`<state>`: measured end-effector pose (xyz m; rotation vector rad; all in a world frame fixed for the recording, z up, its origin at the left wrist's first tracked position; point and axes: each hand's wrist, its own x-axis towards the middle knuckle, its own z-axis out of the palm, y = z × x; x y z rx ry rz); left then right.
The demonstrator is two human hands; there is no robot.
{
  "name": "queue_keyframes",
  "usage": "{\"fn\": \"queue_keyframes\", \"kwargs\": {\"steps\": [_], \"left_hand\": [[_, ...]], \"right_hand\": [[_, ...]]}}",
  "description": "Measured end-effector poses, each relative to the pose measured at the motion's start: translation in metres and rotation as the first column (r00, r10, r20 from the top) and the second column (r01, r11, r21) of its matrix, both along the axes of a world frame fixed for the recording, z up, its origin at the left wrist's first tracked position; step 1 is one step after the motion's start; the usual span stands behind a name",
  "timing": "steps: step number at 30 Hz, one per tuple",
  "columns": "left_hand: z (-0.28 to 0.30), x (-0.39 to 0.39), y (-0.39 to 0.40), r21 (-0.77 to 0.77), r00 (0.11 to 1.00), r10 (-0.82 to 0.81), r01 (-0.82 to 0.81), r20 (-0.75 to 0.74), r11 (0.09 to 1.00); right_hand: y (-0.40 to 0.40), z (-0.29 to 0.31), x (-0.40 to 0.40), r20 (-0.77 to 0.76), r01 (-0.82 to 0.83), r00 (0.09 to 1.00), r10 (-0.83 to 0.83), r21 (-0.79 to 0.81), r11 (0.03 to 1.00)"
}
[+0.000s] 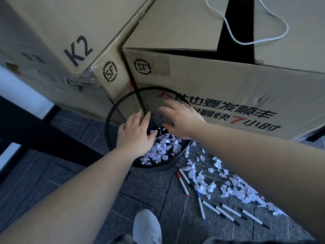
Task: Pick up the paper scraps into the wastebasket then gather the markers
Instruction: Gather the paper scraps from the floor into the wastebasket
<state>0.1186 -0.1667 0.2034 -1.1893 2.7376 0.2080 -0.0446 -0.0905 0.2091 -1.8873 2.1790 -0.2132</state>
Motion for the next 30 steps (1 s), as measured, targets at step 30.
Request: {"fn": "queue_keyframes", "kwargs": {"steps": [30], "left_hand": [[-0.028,-0.161,0.117,0.005,0.854,-0.52,0.521,-0.01,0.854]], "right_hand": [[0.161,-0.065,-0.132,-0.096,0.045,0.995,-0.028,0.187,0.981]]}}
